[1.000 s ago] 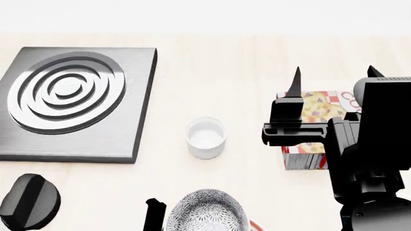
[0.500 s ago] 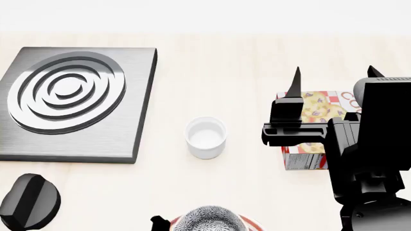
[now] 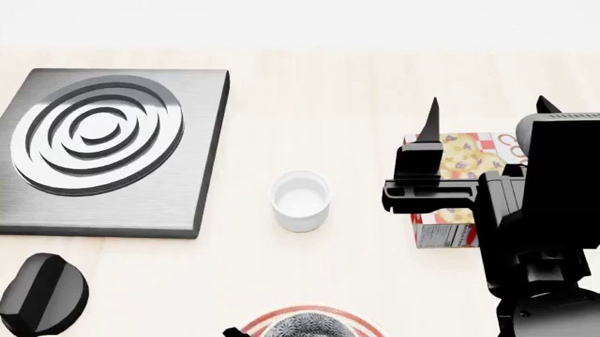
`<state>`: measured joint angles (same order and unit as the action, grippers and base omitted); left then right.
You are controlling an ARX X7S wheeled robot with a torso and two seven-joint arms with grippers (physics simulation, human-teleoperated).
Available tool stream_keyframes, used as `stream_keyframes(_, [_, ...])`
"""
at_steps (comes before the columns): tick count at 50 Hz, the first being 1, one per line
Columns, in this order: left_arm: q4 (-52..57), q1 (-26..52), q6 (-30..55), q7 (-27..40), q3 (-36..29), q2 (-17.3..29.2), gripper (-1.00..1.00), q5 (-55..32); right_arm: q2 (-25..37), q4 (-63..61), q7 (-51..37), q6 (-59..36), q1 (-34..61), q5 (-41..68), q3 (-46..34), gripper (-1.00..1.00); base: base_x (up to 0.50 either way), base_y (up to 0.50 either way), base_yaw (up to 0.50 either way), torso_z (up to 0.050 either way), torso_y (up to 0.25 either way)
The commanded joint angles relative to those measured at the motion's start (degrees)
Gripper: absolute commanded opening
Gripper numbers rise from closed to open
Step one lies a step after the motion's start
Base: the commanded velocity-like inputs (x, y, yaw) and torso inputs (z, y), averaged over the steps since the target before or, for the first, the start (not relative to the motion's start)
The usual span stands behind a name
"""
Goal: Pick the akita bowl on the stove and place it on the plate.
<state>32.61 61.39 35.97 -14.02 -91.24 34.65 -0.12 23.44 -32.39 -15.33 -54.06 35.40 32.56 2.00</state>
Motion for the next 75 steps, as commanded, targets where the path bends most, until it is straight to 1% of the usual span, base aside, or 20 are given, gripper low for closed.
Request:
stream_keyframes(1, [1.1, -0.7, -0.4, -1.2, 2.1, -1.4, -1.00, 0.2, -0.9, -0.1, 0.8, -0.4, 0.2, -1.0, 1.2, 1.00, 0.00, 0.00, 0.00, 0.000, 0.000])
stream_keyframes(29, [1.1, -2.2, -0.5, -0.3, 1.5, -1.5, -1.00, 0.5, -0.6, 0.0, 0.4, -0.2, 0.1, -0.6, 1.0, 1.00, 0.00, 0.00, 0.00, 0.000, 0.000])
stream_keyframes(30, [1.1, -2.2, -0.6, -0.3, 1.4, -1.4, 1.00, 0.6, -0.6, -0.1, 0.3, -0.3, 0.2, -0.5, 1.0, 1.00, 0.00, 0.00, 0.00, 0.000, 0.000])
stream_keyframes(46, [0.9, -2.6, -0.7, 0.3, 1.6, -1.5, 1.00, 0.9, -0.4, -0.1, 0.1, -0.2, 0.2, -0.2, 0.9, 1.00, 0.00, 0.00, 0.00, 0.000, 0.000])
stream_keyframes(75, [1.2, -3.9, -1.7, 3.5, 6.3, -4.2, 1.00, -1.4, -0.2, 0.2, -0.3, 0.2, 0.1, 0.2, 0.6, 1.00, 0.00, 0.00, 0.00, 0.000, 0.000])
